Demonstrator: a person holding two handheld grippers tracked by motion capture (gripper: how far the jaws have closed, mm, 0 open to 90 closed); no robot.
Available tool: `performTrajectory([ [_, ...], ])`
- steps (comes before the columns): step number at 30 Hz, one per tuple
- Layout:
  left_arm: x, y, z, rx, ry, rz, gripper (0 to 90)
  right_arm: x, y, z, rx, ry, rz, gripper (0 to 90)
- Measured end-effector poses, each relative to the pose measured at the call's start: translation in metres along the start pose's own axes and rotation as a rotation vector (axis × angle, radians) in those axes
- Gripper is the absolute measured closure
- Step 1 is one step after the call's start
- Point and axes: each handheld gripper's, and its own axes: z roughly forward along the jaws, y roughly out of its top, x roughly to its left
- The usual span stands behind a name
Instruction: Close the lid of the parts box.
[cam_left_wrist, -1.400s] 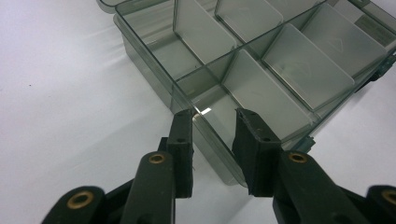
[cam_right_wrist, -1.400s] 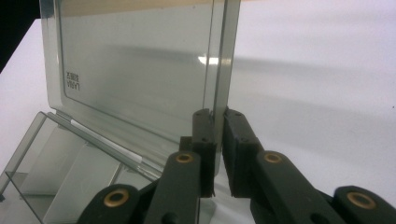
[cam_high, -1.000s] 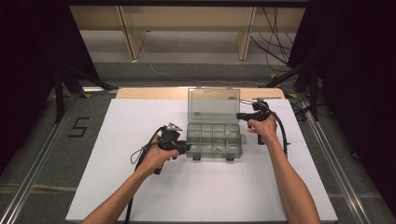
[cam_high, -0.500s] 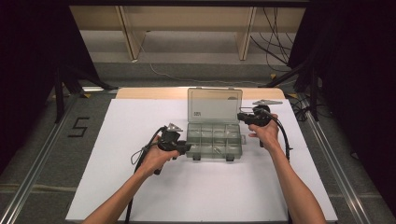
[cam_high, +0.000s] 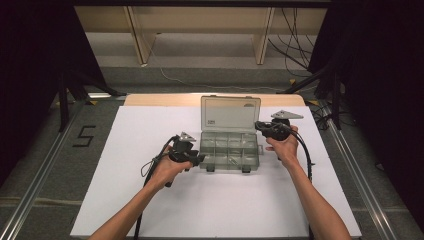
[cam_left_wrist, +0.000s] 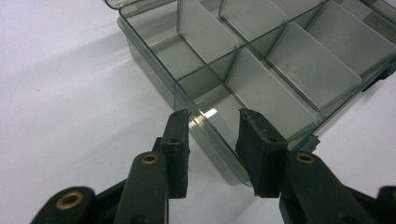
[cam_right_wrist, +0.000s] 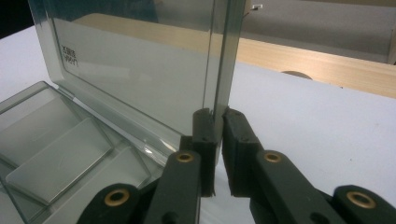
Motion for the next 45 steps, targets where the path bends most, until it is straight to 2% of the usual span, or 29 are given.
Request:
performTrajectory([
  [4, 0.001, 0.001, -0.001, -0.007, 0.020, -0.005, 60.4, 0.001, -0.002, 0.000, -0.025, -0.005, -0.015, 84.6],
  [5, 0.001, 0.001, -0.001, -0.013, 0.027, -0.008, 59.0, 0.002, -0.002, -0.001, -0.009, 0.000, -0.005, 84.6],
  [6, 0.002, 0.002, -0.002, -0.012, 0.039, -0.004, 57.7, 0.003, -0.002, -0.001, -0.022, -0.005, -0.001, 84.6],
  [7, 0.002, 0.003, -0.003, -0.019, 0.042, -0.006, 54.9, 0.002, -0.002, -0.001, -0.025, -0.010, -0.019, 84.6],
  [11, 0.003, 0.007, -0.007, -0.066, 0.012, -0.052, 45.3, 0.002, -0.003, -0.001, -0.029, -0.014, -0.019, 84.6],
  [12, 0.003, 0.009, -0.009, -0.079, 0.009, -0.049, 42.2, 0.002, -0.003, 0.000, -0.041, -0.019, -0.030, 84.6],
  [13, 0.003, 0.011, -0.010, -0.066, 0.009, -0.034, 38.3, 0.001, -0.003, 0.000, -0.038, -0.021, -0.040, 84.6],
  [15, 0.002, 0.019, -0.012, -0.099, 0.031, -0.031, 34.0, 0.002, -0.003, 0.001, -0.049, -0.019, -0.037, 84.6],
  [16, 0.002, 0.025, -0.014, -0.134, 0.023, -0.046, 33.5, 0.002, -0.003, 0.000, -0.036, -0.022, -0.038, 84.6],
  [18, 0.001, 0.035, -0.017, -0.155, 0.033, -0.043, 31.3, 0.002, -0.002, -0.003, -0.017, -0.035, -0.040, 84.6],
  [20, 0.001, 0.045, -0.021, -0.163, 0.037, -0.029, 30.6, 0.002, -0.003, -0.001, -0.030, -0.044, -0.047, 84.6],
  [22, 0.002, 0.056, -0.024, -0.163, 0.048, -0.016, 29.9, 0.003, -0.004, 0.001, -0.055, -0.022, -0.032, 84.6],
  [23, 0.003, 0.061, -0.025, -0.168, 0.057, -0.012, 29.9, 0.003, -0.004, 0.000, -0.043, -0.024, -0.026, 84.6],
  [24, 0.004, 0.066, -0.026, -0.177, 0.067, -0.017, 29.8, 0.002, -0.004, -0.001, -0.038, -0.047, -0.048, 84.6],
  [27, 0.008, 0.082, -0.029, -0.200, 0.095, -0.007, 30.0, 0.002, -0.004, -0.001, -0.038, -0.046, -0.047, 84.6],
  [29, 0.011, 0.092, -0.032, -0.219, 0.132, 0.003, 31.5, 0.003, -0.004, -0.002, -0.019, -0.030, -0.025, 84.6],
  [30, 0.014, 0.098, -0.034, -0.211, 0.140, 0.014, 32.9, 0.003, -0.004, -0.002, -0.023, -0.035, -0.029, 84.6],
  [31, 0.015, 0.103, -0.033, -0.233, 0.141, -0.013, 34.1, 0.003, -0.004, -0.002, -0.021, -0.031, -0.025, 84.6],
  [34, 0.018, 0.118, -0.033, -0.279, 0.169, -0.019, 36.8, 0.003, -0.003, -0.002, -0.020, -0.031, -0.027, 84.6],
  [35, 0.018, 0.120, -0.033, -0.294, 0.173, -0.018, 38.3, 0.002, -0.004, -0.001, -0.038, -0.046, -0.047, 84.6],
  [36, 0.019, 0.124, -0.032, -0.317, 0.191, -0.005, 40.3, 0.002, -0.004, -0.001, -0.037, -0.047, -0.049, 84.6],
  [37, 0.019, 0.126, -0.031, -0.322, 0.199, 0.009, 43.7, 0.003, -0.003, -0.002, -0.019, -0.034, -0.027, 84.6],
  [38, 0.020, 0.130, -0.030, -0.326, 0.204, 0.027, 47.1, 0.003, -0.003, -0.002, -0.019, -0.034, -0.028, 84.6],
  [39, 0.021, 0.132, -0.030, -0.332, 0.201, 0.030, 54.5, 0.003, -0.004, -0.002, -0.021, -0.035, -0.031, 84.6],
  [40, 0.022, 0.135, -0.029, -0.330, 0.199, 0.039, 58.0, 0.003, -0.004, -0.001, -0.025, -0.037, -0.027, 84.6],
  [41, 0.023, 0.137, -0.028, -0.322, 0.202, 0.057, 63.5, 0.003, -0.004, 0.001, -0.056, -0.028, -0.028, 84.6],
  [42, 0.024, 0.140, -0.025, -0.334, 0.194, 0.066, 66.7, 0.004, -0.004, 0.001, -0.045, -0.020, -0.015, 84.6],
  [43, 0.025, 0.142, -0.025, -0.331, 0.188, 0.087, 70.0, 0.003, -0.004, 0.001, -0.056, -0.033, -0.032, 84.6],
  [45, 0.028, 0.148, -0.022, -0.312, 0.192, 0.120, 79.5, 0.004, -0.004, 0.001, -0.043, -0.023, -0.020, 84.5],
])
